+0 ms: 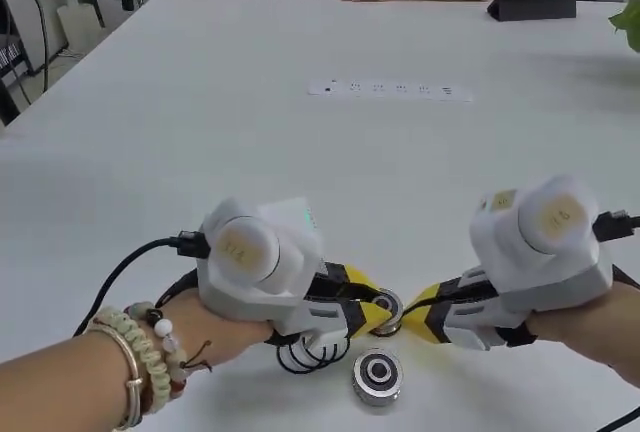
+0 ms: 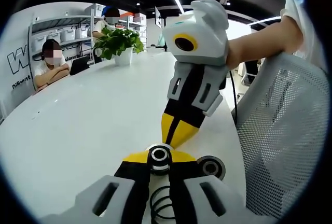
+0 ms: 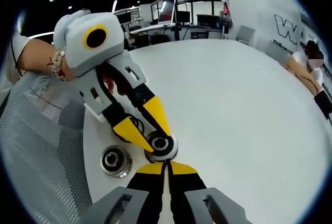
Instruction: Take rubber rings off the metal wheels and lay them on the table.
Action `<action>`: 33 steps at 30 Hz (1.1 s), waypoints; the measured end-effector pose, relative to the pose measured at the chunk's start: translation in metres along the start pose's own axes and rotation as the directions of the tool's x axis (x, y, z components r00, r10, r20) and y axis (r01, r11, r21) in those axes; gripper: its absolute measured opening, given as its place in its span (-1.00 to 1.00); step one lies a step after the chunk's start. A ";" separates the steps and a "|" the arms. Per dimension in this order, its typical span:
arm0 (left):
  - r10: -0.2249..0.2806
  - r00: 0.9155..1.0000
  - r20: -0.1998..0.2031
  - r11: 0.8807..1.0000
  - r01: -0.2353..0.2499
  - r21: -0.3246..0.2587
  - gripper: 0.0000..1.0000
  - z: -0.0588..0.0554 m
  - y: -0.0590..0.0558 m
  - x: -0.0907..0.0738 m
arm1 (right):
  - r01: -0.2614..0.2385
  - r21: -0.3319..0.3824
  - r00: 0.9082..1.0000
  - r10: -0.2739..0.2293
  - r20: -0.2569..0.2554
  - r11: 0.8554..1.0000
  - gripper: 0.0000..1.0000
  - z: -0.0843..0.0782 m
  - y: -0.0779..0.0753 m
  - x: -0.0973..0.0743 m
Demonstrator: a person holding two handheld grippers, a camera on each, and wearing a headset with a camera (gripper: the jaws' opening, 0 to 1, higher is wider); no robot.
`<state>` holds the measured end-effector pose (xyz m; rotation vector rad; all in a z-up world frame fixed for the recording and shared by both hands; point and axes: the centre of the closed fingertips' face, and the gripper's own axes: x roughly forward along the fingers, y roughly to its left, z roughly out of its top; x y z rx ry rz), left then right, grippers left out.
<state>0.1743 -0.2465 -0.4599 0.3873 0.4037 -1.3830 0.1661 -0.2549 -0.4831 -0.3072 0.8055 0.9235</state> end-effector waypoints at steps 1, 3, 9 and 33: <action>0.000 1.000 0.000 1.000 0.000 0.000 -0.85 0.000 0.000 0.000 | -0.001 0.014 1.000 0.001 0.000 1.000 -1.00 0.000 -0.001 0.000; 0.000 1.000 0.000 1.000 0.000 0.002 -0.85 0.000 0.000 0.000 | 0.001 0.043 1.000 -0.001 0.003 0.999 -1.00 0.000 -0.002 -0.001; 0.000 1.000 -0.002 1.000 0.000 0.001 -0.85 0.000 0.000 -0.001 | -0.002 0.167 1.000 0.001 0.008 0.986 -1.00 0.000 -0.004 -0.004; -0.002 1.000 0.003 1.000 0.002 0.004 -0.85 -0.001 0.000 0.000 | -0.022 0.468 0.998 -0.007 0.060 0.883 -1.00 0.007 -0.009 -0.008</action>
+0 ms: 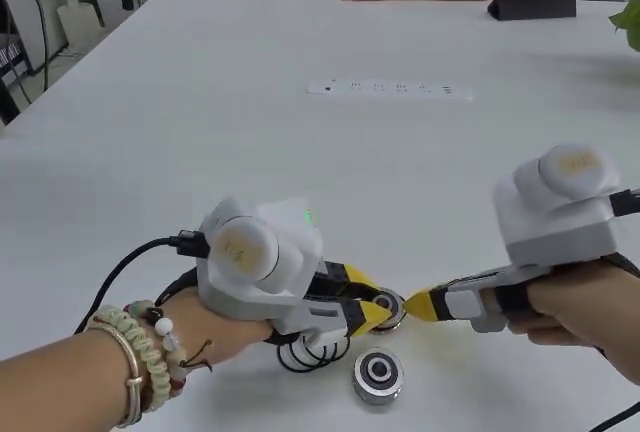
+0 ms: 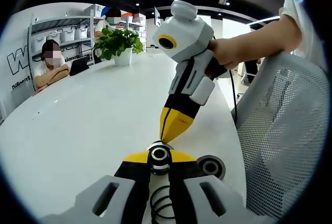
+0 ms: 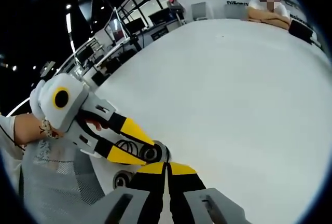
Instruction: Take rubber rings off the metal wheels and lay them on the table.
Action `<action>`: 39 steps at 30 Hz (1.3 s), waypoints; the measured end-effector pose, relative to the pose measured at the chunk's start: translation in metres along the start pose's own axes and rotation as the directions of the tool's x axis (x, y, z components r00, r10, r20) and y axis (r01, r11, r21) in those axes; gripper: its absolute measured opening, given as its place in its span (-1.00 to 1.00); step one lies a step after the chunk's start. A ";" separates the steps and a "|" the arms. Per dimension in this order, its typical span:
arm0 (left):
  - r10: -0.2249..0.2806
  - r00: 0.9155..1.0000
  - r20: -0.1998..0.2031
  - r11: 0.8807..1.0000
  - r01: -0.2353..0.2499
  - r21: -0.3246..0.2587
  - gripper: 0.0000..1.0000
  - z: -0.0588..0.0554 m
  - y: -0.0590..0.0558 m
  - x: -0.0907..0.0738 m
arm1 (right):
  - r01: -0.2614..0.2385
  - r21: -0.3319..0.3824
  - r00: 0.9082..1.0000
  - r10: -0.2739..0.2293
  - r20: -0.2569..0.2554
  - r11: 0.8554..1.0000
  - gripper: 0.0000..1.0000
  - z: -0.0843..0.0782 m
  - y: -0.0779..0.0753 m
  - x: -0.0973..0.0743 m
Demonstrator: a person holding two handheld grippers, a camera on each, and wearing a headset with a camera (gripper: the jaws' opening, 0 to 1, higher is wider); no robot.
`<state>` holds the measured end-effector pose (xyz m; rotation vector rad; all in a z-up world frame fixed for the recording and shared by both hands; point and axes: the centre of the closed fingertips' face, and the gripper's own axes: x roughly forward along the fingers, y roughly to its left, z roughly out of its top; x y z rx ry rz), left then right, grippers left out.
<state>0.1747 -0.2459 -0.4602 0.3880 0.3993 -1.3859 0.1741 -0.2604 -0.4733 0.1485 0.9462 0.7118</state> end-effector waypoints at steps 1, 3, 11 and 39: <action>0.000 1.000 0.000 1.000 0.000 0.000 -0.85 0.000 0.000 0.000 | -0.004 0.006 1.000 0.004 0.005 1.000 -1.00 0.001 0.001 0.000; 0.000 1.000 0.000 1.000 0.000 0.000 -0.86 0.000 0.000 0.000 | -0.012 0.020 1.000 0.012 0.011 1.000 -1.00 0.002 0.002 -0.001; 0.004 1.000 -0.008 1.000 -0.004 0.009 -0.85 0.000 0.001 0.000 | -0.007 -0.037 1.000 0.008 0.013 0.999 -1.00 0.006 0.012 -0.001; 0.014 1.000 -0.003 1.000 -0.014 0.005 -0.85 0.001 0.001 0.001 | -0.050 -0.086 0.998 0.053 0.034 0.995 -1.00 0.015 0.025 -0.003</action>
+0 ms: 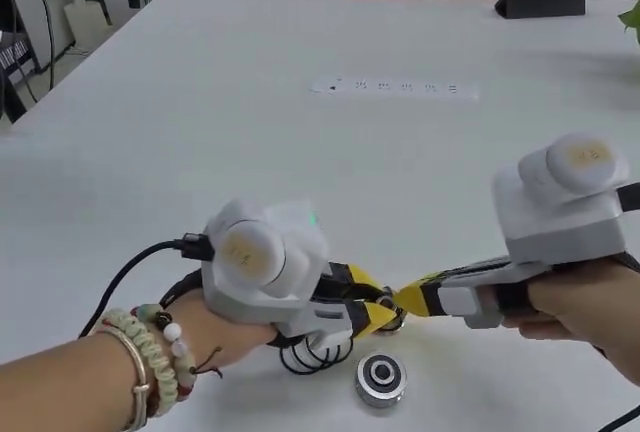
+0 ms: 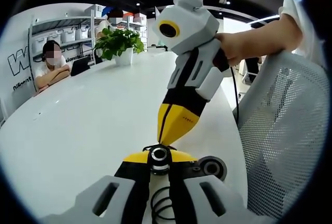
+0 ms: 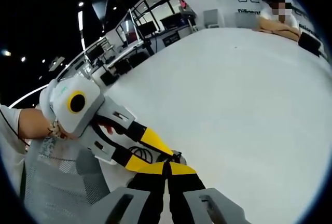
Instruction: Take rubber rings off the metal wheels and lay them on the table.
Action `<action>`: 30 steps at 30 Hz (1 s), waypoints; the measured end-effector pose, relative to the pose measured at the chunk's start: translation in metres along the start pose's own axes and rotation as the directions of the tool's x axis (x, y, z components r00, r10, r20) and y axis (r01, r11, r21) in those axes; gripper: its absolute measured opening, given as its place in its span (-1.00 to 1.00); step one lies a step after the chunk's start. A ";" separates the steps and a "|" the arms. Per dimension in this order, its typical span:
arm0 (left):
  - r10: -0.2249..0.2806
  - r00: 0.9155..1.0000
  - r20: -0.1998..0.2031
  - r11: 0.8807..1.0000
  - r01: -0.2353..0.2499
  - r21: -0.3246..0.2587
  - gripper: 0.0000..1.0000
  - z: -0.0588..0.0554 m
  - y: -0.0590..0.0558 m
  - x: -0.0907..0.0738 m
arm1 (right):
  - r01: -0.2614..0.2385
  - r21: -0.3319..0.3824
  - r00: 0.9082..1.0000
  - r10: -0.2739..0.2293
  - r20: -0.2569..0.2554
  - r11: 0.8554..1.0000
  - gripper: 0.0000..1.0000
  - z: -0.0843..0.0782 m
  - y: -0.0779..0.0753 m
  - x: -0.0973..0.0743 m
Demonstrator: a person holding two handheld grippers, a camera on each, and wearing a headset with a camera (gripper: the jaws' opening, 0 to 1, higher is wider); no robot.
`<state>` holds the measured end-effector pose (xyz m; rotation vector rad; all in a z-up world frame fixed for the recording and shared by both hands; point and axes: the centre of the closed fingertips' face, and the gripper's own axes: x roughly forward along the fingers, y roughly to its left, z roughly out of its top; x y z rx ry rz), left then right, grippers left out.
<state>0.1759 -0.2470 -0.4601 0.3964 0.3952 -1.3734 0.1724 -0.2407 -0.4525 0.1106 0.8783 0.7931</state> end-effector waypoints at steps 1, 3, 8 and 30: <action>0.001 1.000 0.001 1.000 -0.001 0.000 -0.85 0.000 0.000 0.000 | -0.008 0.000 1.000 0.008 0.004 1.000 -1.00 0.001 0.002 0.000; 0.002 1.000 0.003 1.000 -0.002 -0.001 -0.85 0.001 0.000 0.001 | -0.057 0.015 0.996 0.056 0.064 0.998 -1.00 0.012 0.011 -0.001; 0.002 1.000 0.008 1.000 -0.002 -0.004 -0.85 0.001 0.001 0.001 | -0.039 0.039 0.998 0.037 0.053 0.998 -1.00 0.011 0.007 -0.003; -0.014 1.000 0.010 0.996 0.015 -0.089 -0.55 0.018 0.012 -0.023 | 0.014 0.020 0.999 -0.015 0.044 1.000 -1.00 0.005 -0.005 -0.006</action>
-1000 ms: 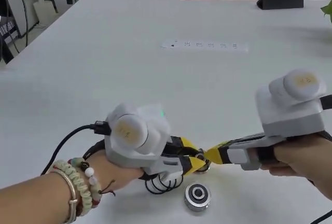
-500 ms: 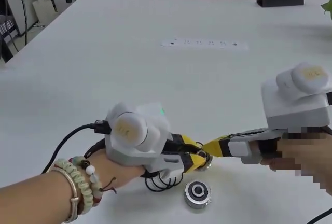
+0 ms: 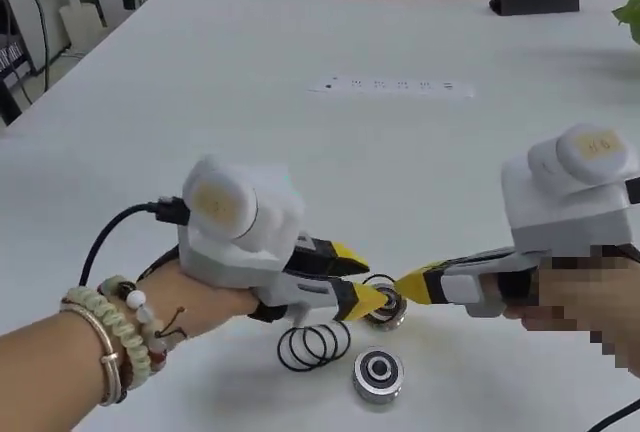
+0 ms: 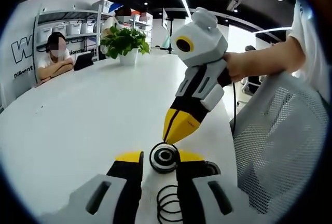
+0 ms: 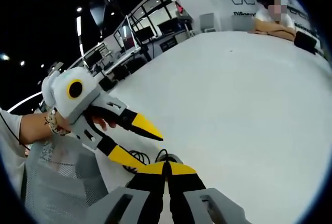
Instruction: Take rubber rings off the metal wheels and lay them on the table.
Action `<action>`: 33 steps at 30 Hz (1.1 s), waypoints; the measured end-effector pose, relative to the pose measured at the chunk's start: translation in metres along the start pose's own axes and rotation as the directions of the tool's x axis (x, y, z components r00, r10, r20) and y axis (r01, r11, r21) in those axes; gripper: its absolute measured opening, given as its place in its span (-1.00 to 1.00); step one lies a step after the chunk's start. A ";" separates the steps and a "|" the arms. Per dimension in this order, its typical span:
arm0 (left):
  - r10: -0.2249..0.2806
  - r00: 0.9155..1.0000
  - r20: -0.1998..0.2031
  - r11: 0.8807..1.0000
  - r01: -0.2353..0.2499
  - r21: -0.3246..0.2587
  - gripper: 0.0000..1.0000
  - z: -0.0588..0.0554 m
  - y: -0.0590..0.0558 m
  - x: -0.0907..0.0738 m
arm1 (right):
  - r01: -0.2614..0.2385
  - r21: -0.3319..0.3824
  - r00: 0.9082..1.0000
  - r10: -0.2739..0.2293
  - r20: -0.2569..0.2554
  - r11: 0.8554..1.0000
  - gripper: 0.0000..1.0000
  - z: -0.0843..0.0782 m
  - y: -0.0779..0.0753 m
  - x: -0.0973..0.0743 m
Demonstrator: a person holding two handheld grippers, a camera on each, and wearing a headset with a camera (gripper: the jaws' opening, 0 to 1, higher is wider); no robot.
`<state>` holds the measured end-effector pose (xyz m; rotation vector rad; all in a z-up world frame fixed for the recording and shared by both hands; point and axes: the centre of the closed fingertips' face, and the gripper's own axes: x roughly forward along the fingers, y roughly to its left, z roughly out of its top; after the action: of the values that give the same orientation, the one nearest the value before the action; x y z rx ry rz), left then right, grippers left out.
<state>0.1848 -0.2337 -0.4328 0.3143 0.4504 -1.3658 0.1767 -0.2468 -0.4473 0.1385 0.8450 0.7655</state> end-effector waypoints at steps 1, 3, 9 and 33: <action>0.001 1.000 0.005 1.000 -0.001 -0.002 -0.50 0.002 0.001 -0.002 | 0.000 0.000 1.000 0.000 0.001 1.000 -1.00 0.000 0.000 0.000; -0.010 1.000 0.011 1.000 0.010 0.002 -0.48 0.007 0.001 -0.009 | 0.001 -0.002 1.000 -0.001 0.005 1.000 -1.00 0.001 0.000 -0.001; -0.046 0.999 0.012 0.999 0.046 0.001 -0.29 0.023 -0.002 -0.029 | 0.000 -0.003 1.000 0.000 0.018 1.000 -1.00 0.004 0.001 -0.003; 0.080 0.997 -0.008 0.994 -0.079 0.076 0.10 0.020 -0.011 -0.140 | -0.047 -0.038 0.998 0.048 0.035 0.998 -1.00 0.013 0.018 0.000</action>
<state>0.1571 -0.1244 -0.3475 0.3982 0.3924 -1.3054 0.1758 -0.2315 -0.4309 0.1394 0.7956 0.8202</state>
